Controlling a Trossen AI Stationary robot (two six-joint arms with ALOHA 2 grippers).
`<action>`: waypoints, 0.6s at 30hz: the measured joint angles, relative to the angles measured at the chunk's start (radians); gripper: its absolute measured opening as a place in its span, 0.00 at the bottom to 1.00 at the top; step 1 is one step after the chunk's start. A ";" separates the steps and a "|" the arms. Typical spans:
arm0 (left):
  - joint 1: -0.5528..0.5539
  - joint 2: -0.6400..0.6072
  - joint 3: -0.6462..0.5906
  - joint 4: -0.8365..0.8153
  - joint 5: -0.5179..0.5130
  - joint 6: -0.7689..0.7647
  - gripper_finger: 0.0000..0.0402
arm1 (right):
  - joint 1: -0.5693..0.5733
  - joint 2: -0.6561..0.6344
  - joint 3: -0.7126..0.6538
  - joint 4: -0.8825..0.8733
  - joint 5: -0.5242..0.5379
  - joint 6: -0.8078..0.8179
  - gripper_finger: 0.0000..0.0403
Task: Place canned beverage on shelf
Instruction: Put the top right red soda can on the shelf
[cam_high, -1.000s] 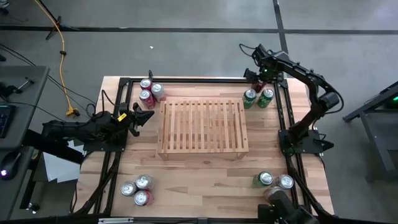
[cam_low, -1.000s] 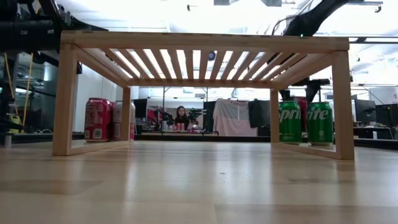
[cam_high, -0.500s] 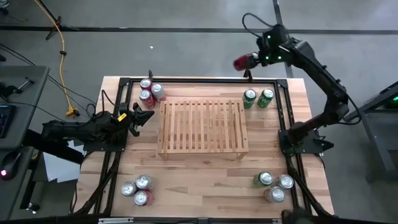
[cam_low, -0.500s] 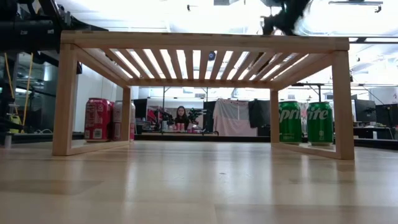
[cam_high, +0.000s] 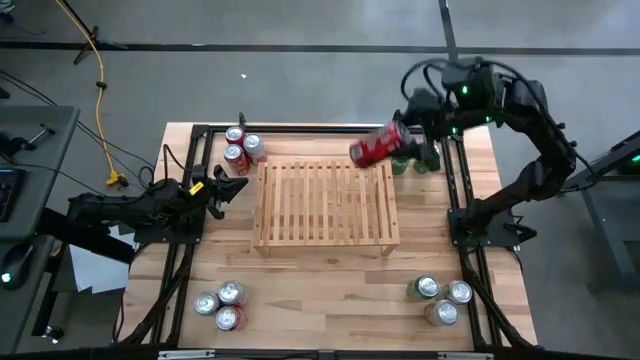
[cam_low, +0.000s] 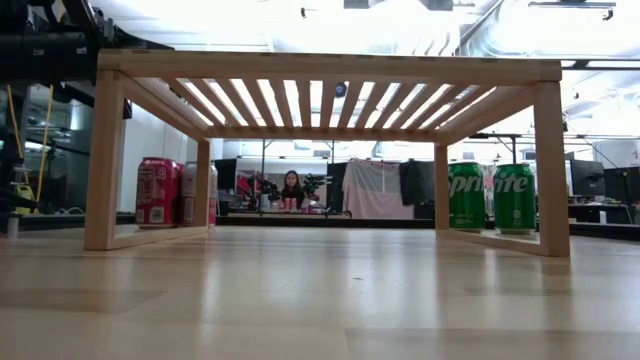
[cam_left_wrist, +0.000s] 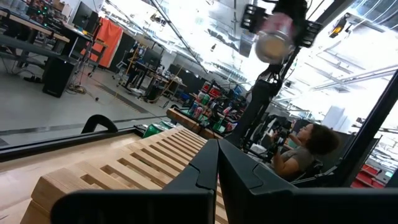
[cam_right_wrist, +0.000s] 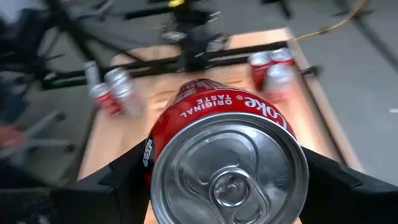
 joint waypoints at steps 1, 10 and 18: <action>0.000 0.000 0.000 0.000 0.000 0.000 0.01 | 0.028 0.001 -0.002 -0.009 0.000 0.017 0.71; 0.000 0.000 0.000 0.000 0.000 0.000 0.01 | 0.214 0.131 -0.015 -0.145 0.018 0.082 0.71; 0.000 0.000 0.000 0.000 0.000 0.000 0.01 | 0.253 0.276 -0.016 -0.234 0.127 0.060 0.71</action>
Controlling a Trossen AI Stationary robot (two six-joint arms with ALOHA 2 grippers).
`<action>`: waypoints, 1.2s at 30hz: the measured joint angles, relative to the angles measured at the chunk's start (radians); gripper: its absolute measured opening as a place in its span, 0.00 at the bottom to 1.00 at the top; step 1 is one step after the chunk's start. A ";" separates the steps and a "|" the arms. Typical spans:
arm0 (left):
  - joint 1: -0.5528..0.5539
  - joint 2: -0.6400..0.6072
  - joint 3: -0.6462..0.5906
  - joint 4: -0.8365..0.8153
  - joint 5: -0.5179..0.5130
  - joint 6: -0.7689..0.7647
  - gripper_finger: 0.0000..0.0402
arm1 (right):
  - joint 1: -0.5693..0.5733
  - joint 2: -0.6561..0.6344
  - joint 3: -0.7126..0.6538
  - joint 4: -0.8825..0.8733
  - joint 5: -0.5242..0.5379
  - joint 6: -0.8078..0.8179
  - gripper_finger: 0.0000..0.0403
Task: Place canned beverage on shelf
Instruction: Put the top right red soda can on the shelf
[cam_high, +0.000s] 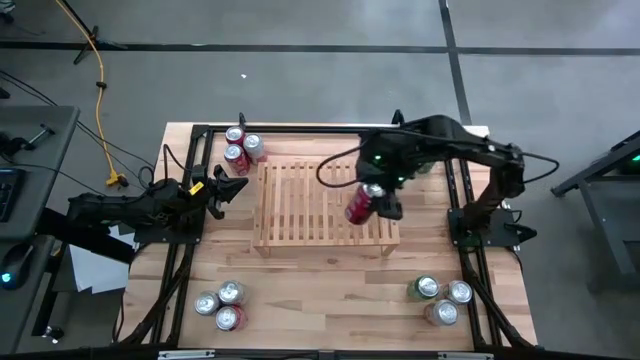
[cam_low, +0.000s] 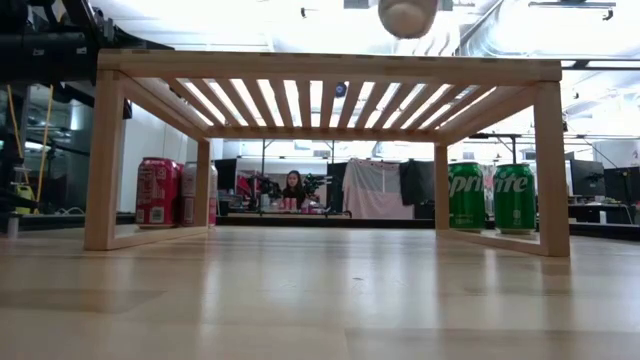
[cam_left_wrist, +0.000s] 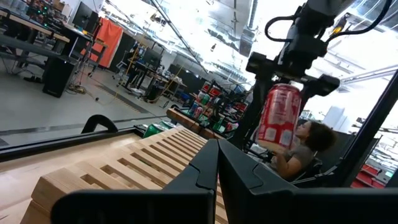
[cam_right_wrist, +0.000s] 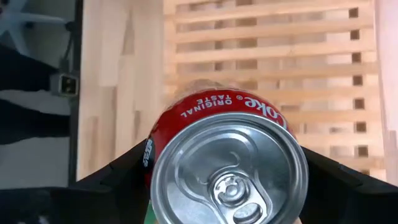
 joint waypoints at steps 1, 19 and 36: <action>0.000 0.000 0.000 0.000 0.000 0.000 0.01 | 0.001 0.010 0.000 -0.003 0.011 -0.003 0.71; 0.000 0.000 0.000 0.000 0.000 0.000 0.01 | -0.122 0.059 0.000 -0.013 0.239 0.272 0.71; 0.000 0.000 0.000 0.000 0.000 0.000 0.01 | -0.144 0.064 0.001 -0.013 0.155 0.316 0.72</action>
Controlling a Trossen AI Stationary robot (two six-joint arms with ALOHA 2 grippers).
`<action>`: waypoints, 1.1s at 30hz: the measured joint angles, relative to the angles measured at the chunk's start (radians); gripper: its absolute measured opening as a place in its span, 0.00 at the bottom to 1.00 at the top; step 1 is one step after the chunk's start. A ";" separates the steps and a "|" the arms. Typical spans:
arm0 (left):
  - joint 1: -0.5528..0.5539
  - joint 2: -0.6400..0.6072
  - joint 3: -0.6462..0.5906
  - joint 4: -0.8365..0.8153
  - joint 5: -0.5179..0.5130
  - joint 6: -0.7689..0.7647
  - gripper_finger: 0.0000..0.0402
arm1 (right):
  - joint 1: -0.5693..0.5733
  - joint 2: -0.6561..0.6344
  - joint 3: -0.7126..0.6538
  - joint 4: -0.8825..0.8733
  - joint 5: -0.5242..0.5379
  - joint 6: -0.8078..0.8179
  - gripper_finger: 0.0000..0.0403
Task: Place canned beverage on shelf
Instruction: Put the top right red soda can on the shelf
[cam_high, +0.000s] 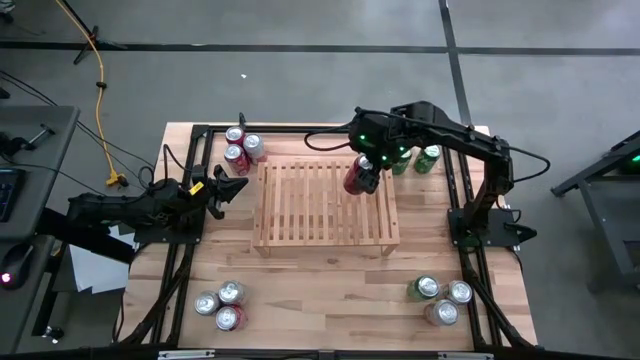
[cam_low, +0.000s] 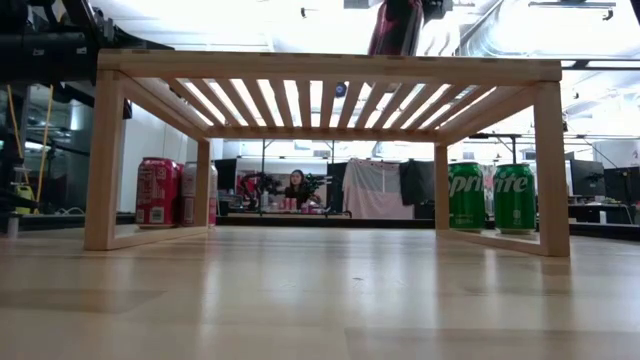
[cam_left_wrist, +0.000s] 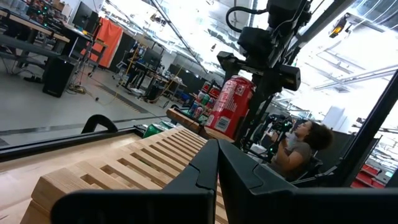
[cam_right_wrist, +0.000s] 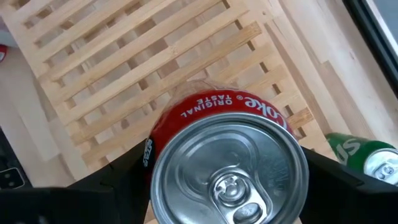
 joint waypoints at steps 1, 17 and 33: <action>0.000 0.000 0.000 0.000 0.000 0.000 0.01 | 0.000 0.003 0.000 0.000 -0.005 0.000 0.72; 0.000 0.000 0.000 0.000 0.000 0.000 0.01 | 0.005 0.037 0.000 0.000 -0.017 -0.004 0.75; 0.000 0.000 0.000 0.000 0.000 0.000 0.01 | 0.006 0.046 0.000 0.000 -0.017 0.012 0.75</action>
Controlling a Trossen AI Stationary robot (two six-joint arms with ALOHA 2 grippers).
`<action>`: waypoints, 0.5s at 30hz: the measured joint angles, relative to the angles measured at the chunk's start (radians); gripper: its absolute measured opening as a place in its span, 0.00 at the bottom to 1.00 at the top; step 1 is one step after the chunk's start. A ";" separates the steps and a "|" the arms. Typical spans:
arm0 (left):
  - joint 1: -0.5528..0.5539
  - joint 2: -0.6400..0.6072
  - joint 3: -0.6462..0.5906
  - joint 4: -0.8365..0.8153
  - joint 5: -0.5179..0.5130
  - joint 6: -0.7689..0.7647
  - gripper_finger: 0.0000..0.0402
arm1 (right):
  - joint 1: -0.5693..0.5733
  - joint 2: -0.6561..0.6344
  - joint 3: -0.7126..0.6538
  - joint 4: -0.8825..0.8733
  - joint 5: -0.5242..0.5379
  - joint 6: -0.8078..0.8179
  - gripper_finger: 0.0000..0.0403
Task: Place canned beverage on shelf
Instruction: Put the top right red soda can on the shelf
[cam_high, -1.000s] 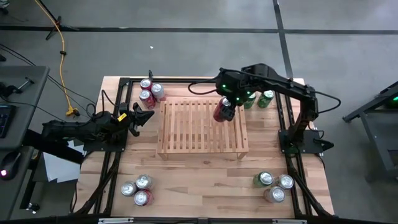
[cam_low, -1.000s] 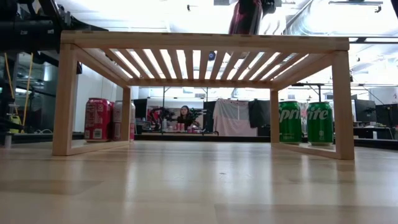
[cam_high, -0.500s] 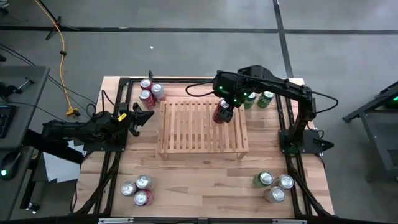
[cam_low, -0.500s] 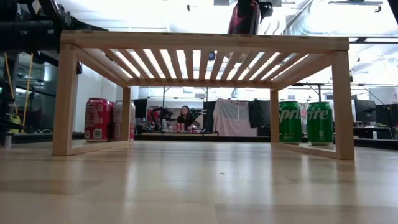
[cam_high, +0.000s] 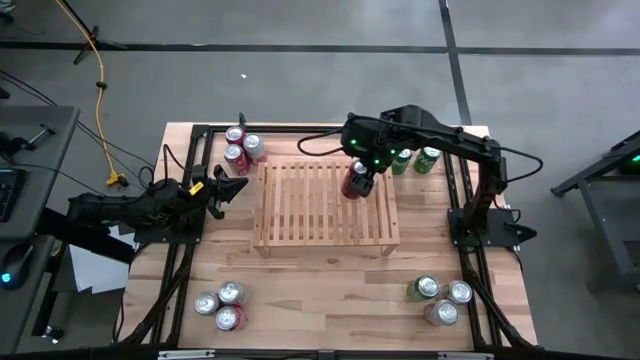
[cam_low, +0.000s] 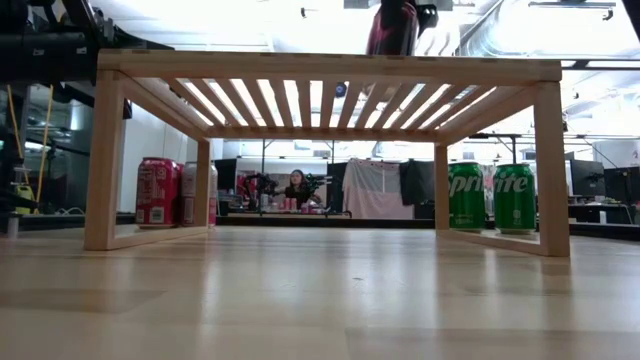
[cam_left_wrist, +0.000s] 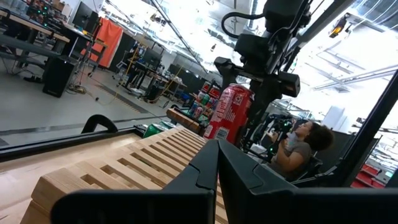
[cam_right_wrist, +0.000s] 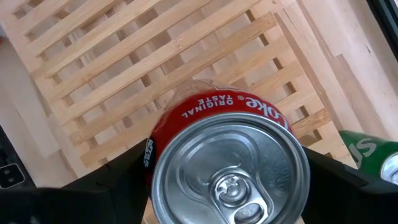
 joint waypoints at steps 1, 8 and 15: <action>0.000 0.000 0.000 0.000 0.000 0.000 0.01 | 0.003 0.006 0.000 0.000 0.001 0.009 0.75; 0.000 0.000 0.000 -0.001 0.000 0.000 0.01 | 0.008 0.040 -0.001 0.001 0.002 -0.017 0.75; 0.000 0.000 0.000 -0.004 0.000 0.000 0.01 | 0.008 0.045 -0.001 0.023 0.005 -0.011 0.75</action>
